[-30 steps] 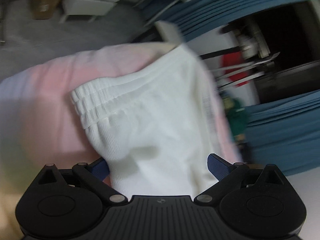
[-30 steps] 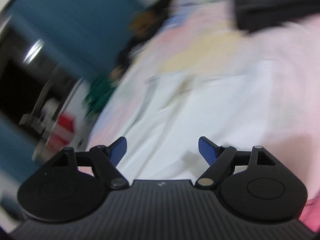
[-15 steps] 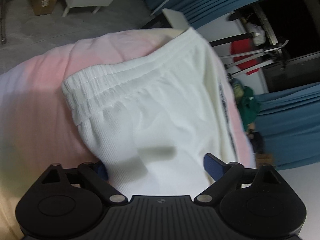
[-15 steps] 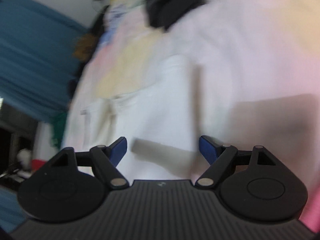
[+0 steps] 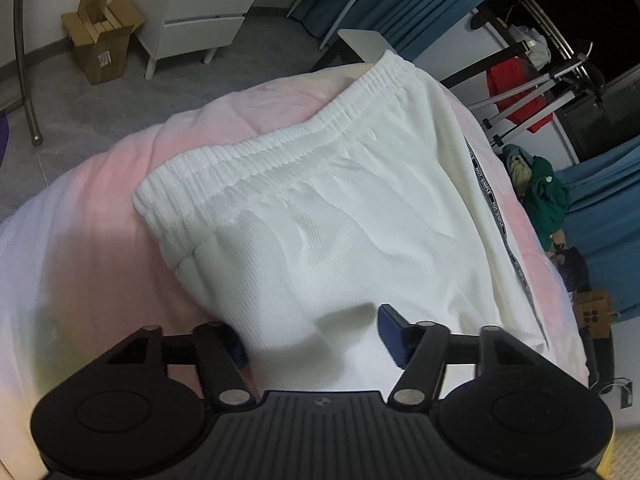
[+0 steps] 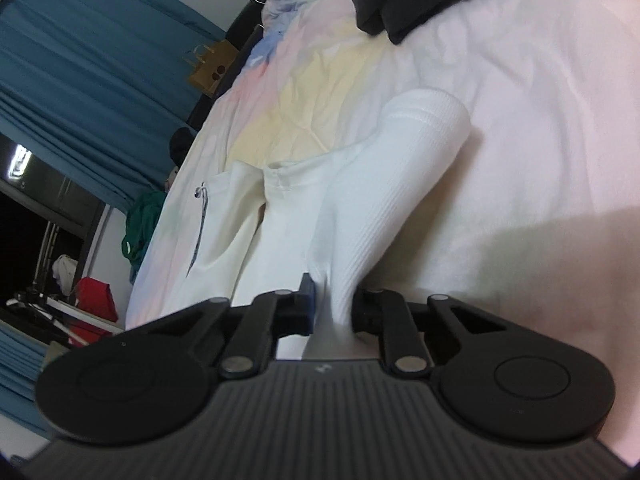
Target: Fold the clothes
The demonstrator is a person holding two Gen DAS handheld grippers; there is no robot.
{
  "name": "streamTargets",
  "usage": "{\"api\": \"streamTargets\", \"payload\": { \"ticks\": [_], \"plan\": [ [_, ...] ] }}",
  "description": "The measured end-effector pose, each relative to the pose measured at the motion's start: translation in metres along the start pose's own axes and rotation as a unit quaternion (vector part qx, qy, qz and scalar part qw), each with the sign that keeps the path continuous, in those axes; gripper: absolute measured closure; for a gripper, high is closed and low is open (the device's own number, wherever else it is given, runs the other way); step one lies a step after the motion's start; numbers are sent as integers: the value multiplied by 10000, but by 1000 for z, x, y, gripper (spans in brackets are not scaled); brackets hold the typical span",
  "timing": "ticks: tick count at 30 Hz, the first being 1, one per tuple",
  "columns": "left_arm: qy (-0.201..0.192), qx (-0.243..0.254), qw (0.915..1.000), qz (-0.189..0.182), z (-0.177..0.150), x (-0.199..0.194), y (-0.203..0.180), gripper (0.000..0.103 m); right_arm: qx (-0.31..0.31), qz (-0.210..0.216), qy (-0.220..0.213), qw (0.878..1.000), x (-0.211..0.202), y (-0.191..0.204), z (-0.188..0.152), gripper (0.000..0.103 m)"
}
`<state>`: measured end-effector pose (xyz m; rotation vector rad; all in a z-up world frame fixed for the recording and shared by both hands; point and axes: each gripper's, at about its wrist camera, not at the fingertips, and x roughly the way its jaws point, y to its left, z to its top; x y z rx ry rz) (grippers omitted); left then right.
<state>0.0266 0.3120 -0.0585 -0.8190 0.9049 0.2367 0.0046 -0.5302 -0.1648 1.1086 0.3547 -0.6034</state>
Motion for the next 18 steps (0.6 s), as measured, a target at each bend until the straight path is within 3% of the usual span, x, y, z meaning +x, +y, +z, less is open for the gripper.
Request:
{"api": "streamTargets", "payload": {
  "ticks": [6,7,11,18],
  "plan": [
    [-154,16,9999,-7,0,-7,5,70,-357,33,-267,9990,-15,13,-1,89],
    [-216,5,9997,-79,0,-10,5,77,-388,37,-303,9988,-17,15,-1,89],
    [-464,-41,9982,-365,-1,-21,9,88,-299,62,-396,9987,-25,15,0,90],
    [-915,-89,9920,-870,-2,-43,13,94,-99,185,-479,9986,-43,11,2,90]
  ]
}}
